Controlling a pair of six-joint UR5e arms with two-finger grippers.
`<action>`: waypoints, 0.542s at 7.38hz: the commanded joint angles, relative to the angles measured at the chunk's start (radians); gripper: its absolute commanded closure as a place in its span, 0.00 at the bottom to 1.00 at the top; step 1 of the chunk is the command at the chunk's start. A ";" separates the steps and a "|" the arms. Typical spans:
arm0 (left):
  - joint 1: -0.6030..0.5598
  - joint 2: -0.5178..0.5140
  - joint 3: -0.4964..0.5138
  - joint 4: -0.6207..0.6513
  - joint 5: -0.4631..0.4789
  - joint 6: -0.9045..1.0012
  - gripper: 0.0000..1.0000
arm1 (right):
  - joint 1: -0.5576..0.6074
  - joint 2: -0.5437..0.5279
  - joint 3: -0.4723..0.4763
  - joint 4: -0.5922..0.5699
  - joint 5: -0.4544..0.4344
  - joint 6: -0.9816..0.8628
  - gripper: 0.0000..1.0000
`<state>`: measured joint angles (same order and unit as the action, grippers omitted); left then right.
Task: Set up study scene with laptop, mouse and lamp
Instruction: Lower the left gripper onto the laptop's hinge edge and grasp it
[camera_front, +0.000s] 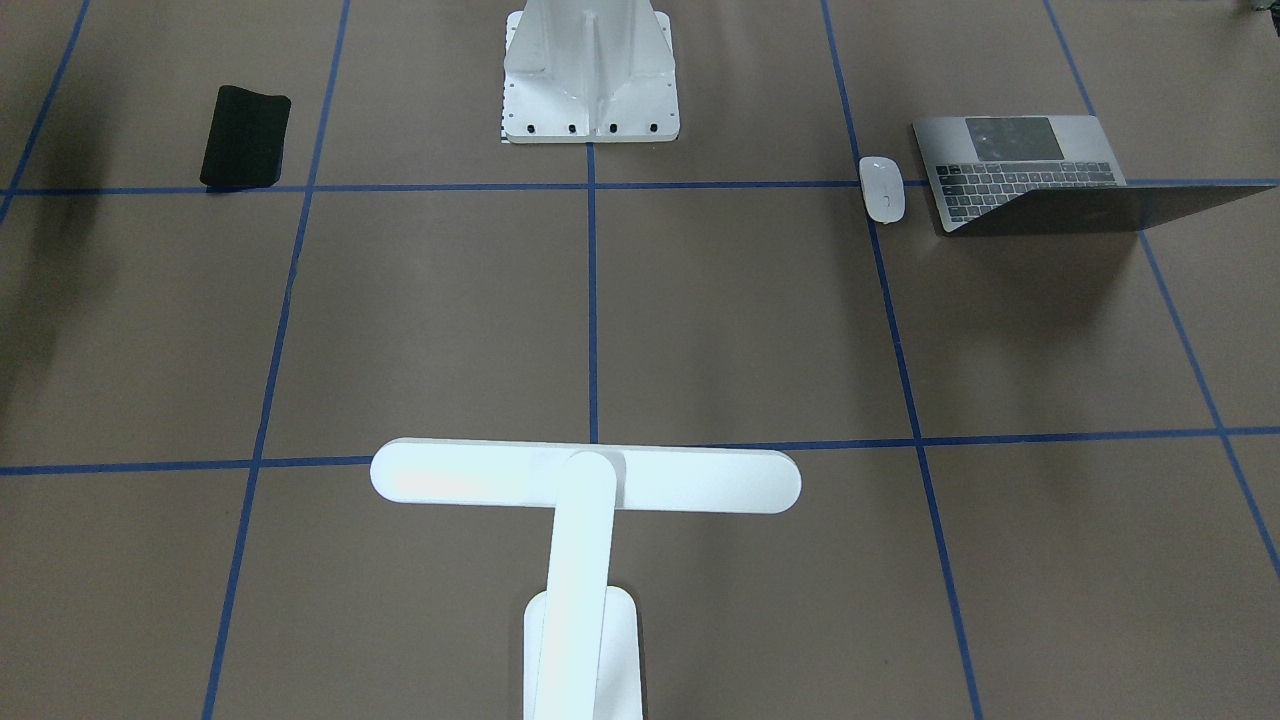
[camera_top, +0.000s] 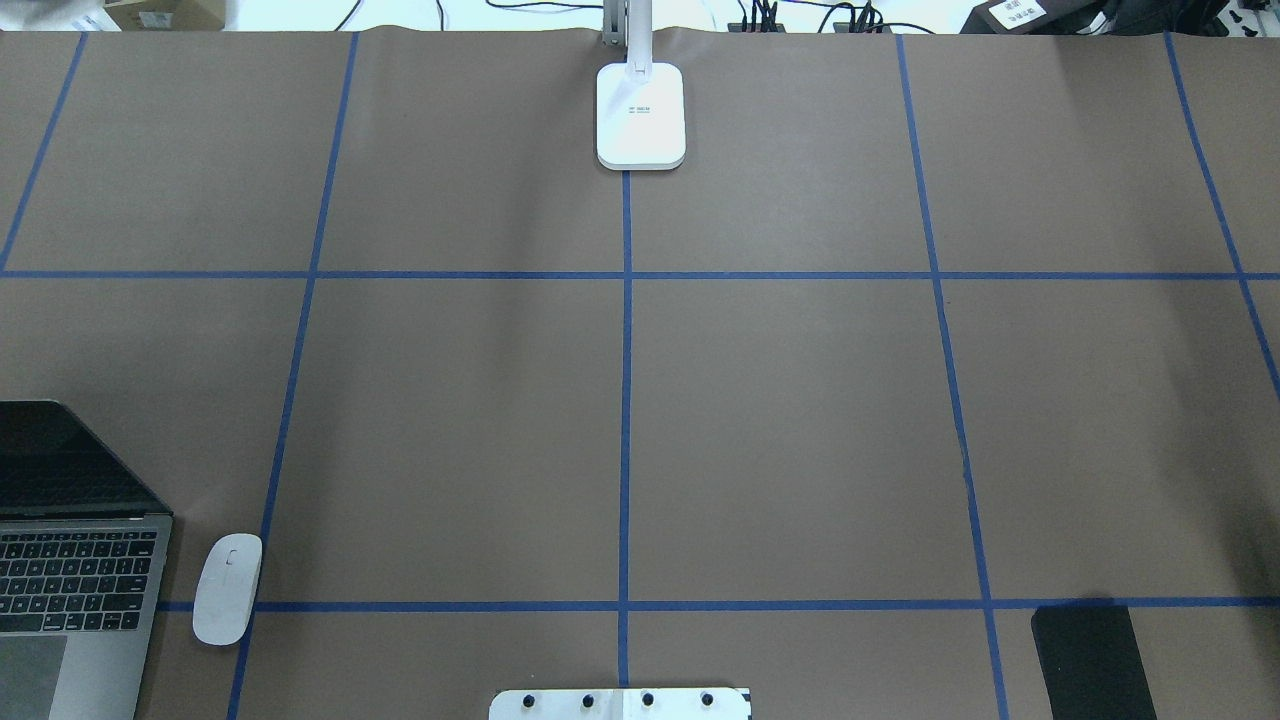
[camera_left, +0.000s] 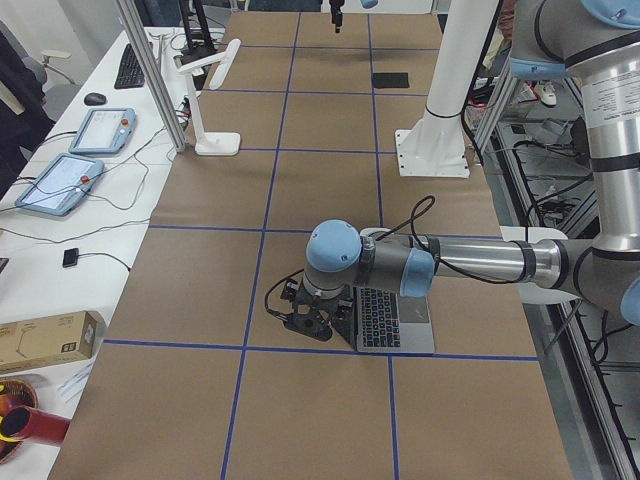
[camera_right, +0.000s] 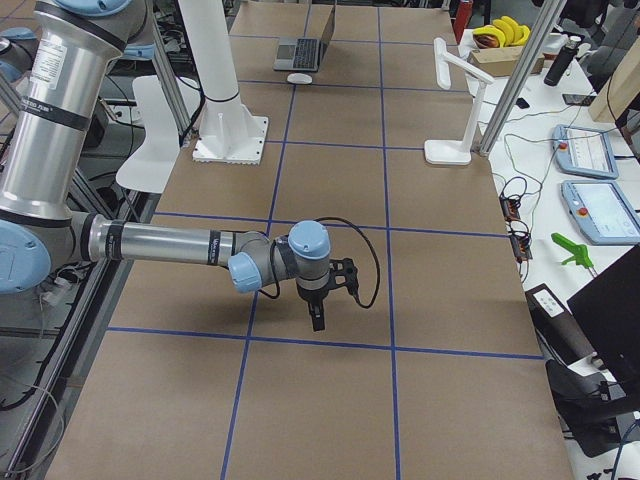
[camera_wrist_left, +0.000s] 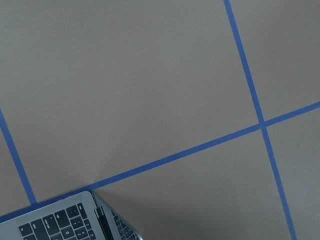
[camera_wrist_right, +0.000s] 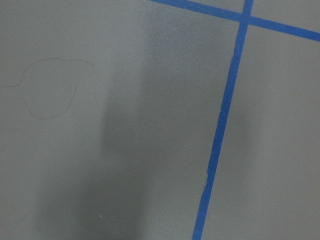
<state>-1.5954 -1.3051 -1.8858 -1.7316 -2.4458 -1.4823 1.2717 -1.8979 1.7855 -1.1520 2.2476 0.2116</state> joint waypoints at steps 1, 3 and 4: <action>0.059 -0.002 -0.004 -0.080 0.008 -0.213 0.01 | 0.000 -0.010 0.003 0.002 0.001 -0.001 0.00; 0.080 0.012 -0.006 -0.095 0.010 -0.250 0.01 | 0.000 -0.012 0.003 0.003 0.001 -0.001 0.00; 0.107 0.023 -0.006 -0.095 0.030 -0.253 0.01 | 0.000 -0.027 0.003 0.026 0.001 -0.001 0.00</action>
<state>-1.5157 -1.2937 -1.8910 -1.8220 -2.4320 -1.7216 1.2717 -1.9123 1.7887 -1.1443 2.2488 0.2102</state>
